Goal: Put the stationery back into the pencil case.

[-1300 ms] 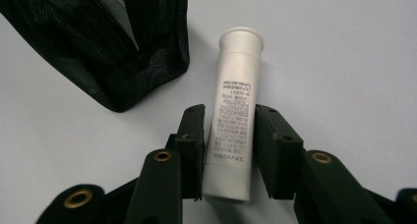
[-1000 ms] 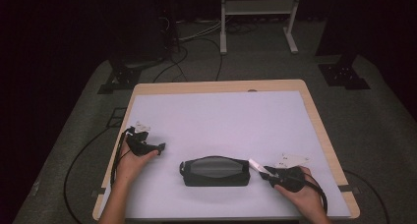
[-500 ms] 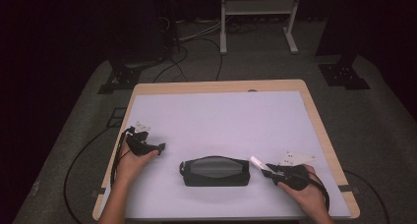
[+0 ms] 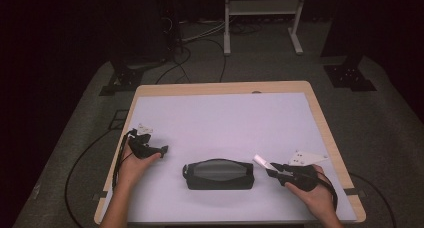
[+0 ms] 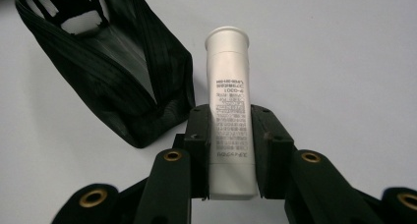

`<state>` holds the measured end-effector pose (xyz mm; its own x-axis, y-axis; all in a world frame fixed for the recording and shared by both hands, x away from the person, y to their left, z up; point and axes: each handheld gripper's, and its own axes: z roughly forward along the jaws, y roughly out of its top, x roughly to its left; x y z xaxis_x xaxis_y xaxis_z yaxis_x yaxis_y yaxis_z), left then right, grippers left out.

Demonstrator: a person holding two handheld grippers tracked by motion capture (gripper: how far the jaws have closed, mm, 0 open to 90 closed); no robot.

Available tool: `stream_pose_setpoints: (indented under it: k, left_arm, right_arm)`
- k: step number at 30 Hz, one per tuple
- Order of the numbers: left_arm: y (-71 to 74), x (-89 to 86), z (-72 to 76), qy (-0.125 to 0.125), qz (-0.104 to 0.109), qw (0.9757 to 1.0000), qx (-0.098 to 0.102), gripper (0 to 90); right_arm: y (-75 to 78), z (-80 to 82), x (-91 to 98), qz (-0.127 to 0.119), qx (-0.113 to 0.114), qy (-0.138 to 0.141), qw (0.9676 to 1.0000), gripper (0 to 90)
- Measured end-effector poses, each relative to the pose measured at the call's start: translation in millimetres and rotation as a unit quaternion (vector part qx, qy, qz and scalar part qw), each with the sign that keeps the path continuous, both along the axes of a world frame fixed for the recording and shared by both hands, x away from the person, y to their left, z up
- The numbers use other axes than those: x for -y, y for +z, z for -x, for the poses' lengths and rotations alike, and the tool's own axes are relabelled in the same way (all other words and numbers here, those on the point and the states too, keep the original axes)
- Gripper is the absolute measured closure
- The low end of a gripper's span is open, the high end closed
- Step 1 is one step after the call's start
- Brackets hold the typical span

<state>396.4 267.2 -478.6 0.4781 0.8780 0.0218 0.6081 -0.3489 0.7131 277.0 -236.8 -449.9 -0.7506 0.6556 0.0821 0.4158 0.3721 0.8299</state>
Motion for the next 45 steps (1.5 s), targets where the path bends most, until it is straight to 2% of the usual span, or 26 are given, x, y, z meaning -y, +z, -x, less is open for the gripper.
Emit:
stream_pose_setpoints:
  k: [9,24,33,45]
  left_arm:
    - [0.0,0.0,0.0,0.000,0.000,1.0000,0.000,1.8]
    - [-0.1,0.1,0.2,0.001,0.001,1.0000,0.000,1.8]
    - [-0.1,0.1,0.1,0.000,0.001,1.0000,0.000,1.8]
    - [-0.2,0.2,0.2,0.001,0.002,1.0000,0.000,1.8]
  right_arm:
    - [12.6,1.8,-1.0,-0.016,0.008,0.018,0.9997,70.3]
    - [29.5,0.5,-8.2,-0.035,0.005,0.053,0.9980,70.3]
    - [39.6,-3.8,-21.4,-0.022,0.007,0.088,0.9958,70.3]
    - [47.4,-10.2,-39.1,-0.022,0.010,0.127,0.9916,70.3]
